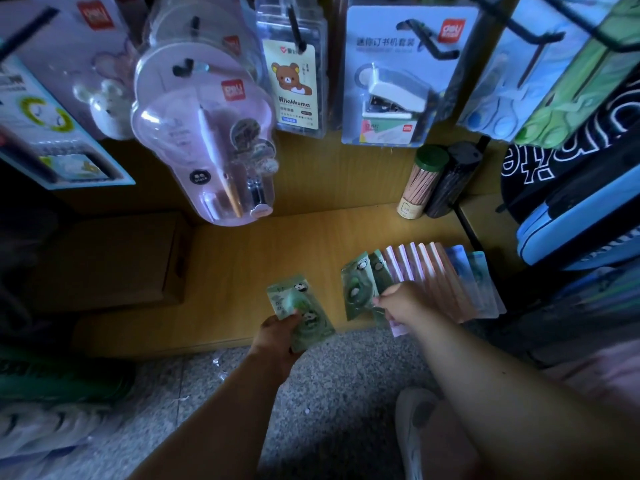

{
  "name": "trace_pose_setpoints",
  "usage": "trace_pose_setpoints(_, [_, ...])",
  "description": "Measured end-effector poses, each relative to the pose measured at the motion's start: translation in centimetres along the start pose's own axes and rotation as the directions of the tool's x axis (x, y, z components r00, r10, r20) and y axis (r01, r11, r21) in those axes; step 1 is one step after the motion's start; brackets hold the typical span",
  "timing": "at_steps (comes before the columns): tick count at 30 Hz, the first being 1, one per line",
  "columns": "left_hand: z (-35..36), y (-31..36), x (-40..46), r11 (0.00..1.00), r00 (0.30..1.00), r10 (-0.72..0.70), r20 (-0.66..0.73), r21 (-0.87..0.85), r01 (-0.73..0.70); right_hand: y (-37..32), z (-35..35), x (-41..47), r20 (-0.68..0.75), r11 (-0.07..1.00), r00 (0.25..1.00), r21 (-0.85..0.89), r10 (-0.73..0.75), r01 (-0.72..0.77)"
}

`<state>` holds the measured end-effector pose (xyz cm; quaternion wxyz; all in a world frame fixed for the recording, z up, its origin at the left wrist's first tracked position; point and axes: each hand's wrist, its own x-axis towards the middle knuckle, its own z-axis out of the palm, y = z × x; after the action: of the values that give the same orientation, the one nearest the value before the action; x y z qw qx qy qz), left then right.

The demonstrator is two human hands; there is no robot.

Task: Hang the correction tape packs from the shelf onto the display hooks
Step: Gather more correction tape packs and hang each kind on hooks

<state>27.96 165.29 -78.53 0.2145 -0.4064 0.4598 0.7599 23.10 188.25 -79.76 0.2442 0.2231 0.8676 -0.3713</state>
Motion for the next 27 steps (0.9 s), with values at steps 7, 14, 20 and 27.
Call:
trace_pose_setpoints(7, [-1.4,0.7,-0.7,0.994,0.993,0.101,-0.062,0.035,-0.099,-2.7,-0.7,-3.4,0.158,0.946,0.976,0.308,-0.152,0.098])
trace_pose_setpoints(14, [-0.3,1.1,-1.2,0.983,0.981,0.102,0.164,-0.167,-0.075,-3.4,0.3,-4.6,0.346,0.946,0.911,0.303,-0.223,0.116])
trace_pose_setpoints(20, [0.7,1.2,-1.4,0.985,0.955,0.116,0.274,-0.153,-0.075,-3.6,1.1,-4.3,0.358,0.936,0.903,0.333,-0.238,0.115])
trace_pose_setpoints(27, [1.4,0.7,-0.9,0.974,0.959,0.129,0.251,-0.213,-0.075,-1.9,-0.3,-3.8,-0.001,0.907,0.990,0.400,-0.143,0.131])
